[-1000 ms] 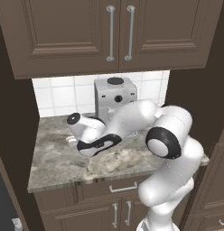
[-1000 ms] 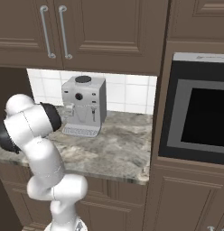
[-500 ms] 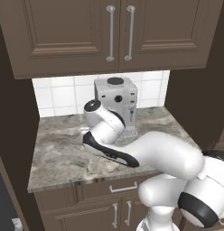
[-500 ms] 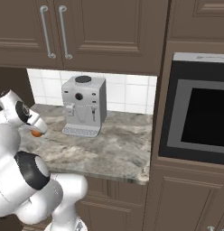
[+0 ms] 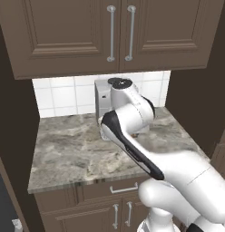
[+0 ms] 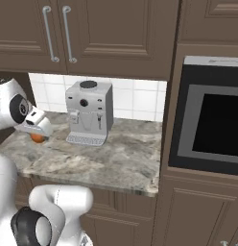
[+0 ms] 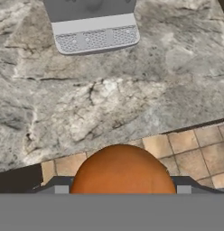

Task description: Place the tangerine in the correct fridge rack based on whether it is a fruit or vegetable. Finally, close the fridge door.

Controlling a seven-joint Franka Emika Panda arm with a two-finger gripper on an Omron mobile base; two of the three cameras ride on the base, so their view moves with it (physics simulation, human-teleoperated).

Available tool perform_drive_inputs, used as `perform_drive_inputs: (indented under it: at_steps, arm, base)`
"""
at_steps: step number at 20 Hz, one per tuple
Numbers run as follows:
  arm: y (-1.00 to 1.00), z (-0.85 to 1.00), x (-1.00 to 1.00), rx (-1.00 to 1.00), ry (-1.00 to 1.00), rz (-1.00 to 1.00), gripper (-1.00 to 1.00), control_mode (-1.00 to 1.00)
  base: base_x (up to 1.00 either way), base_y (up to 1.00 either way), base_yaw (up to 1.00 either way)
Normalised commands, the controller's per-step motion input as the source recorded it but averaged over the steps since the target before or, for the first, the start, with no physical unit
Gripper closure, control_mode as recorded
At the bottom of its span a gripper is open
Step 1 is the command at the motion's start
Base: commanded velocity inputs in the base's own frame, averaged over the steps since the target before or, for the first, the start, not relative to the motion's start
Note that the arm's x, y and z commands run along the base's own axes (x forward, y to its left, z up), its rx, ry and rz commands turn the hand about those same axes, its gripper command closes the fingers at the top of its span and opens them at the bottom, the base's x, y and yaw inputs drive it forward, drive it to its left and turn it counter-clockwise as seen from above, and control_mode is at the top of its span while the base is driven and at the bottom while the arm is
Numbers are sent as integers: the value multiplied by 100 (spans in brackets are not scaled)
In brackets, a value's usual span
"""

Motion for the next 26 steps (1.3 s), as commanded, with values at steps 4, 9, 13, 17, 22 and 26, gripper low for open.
perform_drive_inputs:
  at_steps: [4,9,13,17,22,26]
  arm:
    - [-47,75,-34,0,6,0,100,-100]
    - [-53,47,-18,0,4,3,100,-100]
    - [-23,9,0,1,1,2,100,-100]
    - [0,0,0,0,0,0,100,-100]
    - [0,-1,-3,0,0,0,100,100]
    - [0,0,0,0,0,0,100,100]
  base:
    - [0,0,0]
    - [0,0,0]
    - [0,0,0]
    - [0,0,0]
    - [-34,0,0]
    - [-100,21,0]
